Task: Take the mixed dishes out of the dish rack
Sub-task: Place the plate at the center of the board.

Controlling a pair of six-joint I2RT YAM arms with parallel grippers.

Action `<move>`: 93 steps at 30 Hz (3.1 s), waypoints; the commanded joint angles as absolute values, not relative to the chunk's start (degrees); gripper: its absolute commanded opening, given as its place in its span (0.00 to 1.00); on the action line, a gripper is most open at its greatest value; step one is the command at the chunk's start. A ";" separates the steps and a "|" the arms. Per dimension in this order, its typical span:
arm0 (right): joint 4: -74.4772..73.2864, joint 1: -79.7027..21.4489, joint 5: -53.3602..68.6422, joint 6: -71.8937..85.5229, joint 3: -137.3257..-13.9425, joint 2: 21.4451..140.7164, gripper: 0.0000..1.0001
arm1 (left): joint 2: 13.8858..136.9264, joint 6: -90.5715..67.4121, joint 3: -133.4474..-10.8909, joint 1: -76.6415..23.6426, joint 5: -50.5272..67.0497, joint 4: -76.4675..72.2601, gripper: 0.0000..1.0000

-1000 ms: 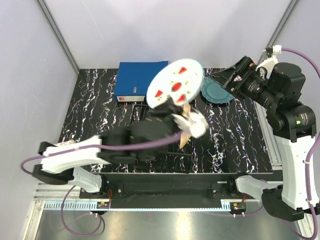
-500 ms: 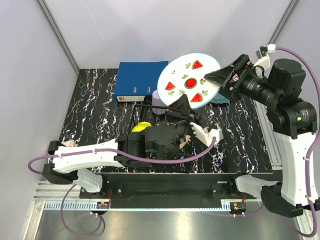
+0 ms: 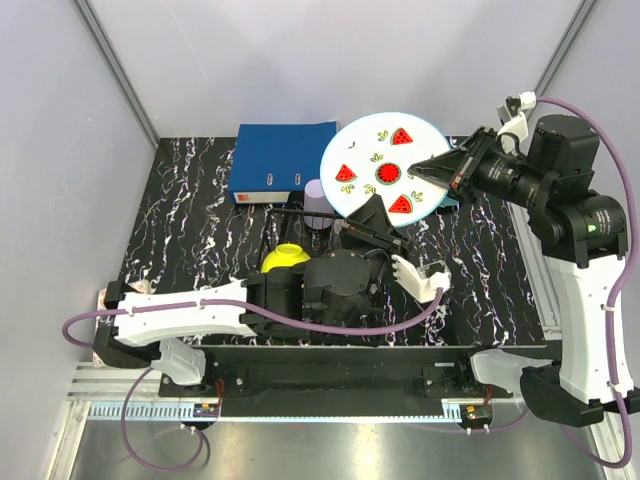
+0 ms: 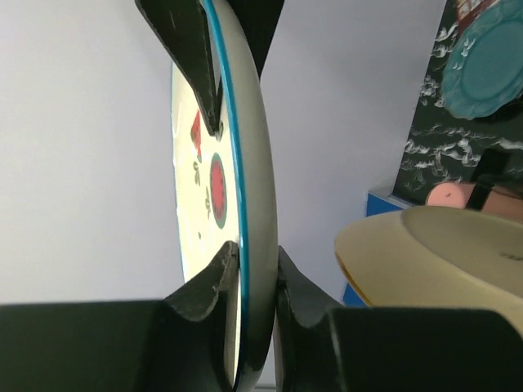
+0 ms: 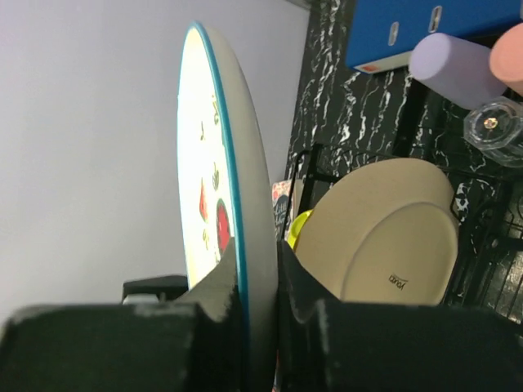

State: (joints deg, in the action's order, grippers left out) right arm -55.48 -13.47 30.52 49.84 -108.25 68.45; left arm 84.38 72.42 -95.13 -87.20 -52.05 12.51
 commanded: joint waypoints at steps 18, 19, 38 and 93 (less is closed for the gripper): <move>-50.54 -5.49 18.80 47.89 -127.87 77.14 0.00 | 77.35 66.76 -113.81 -82.64 -63.71 -33.58 0.99; -50.28 -3.19 20.29 48.51 -128.92 78.73 0.00 | 75.86 63.66 -113.91 -81.40 -64.94 -31.14 0.99; -46.23 13.62 16.53 42.28 -136.50 106.34 0.00 | 49.66 13.64 -89.03 -74.97 -71.98 4.74 0.99; 18.72 13.62 32.17 50.00 -83.23 119.79 0.00 | 50.98 -3.96 -76.20 -74.97 -57.13 16.44 0.99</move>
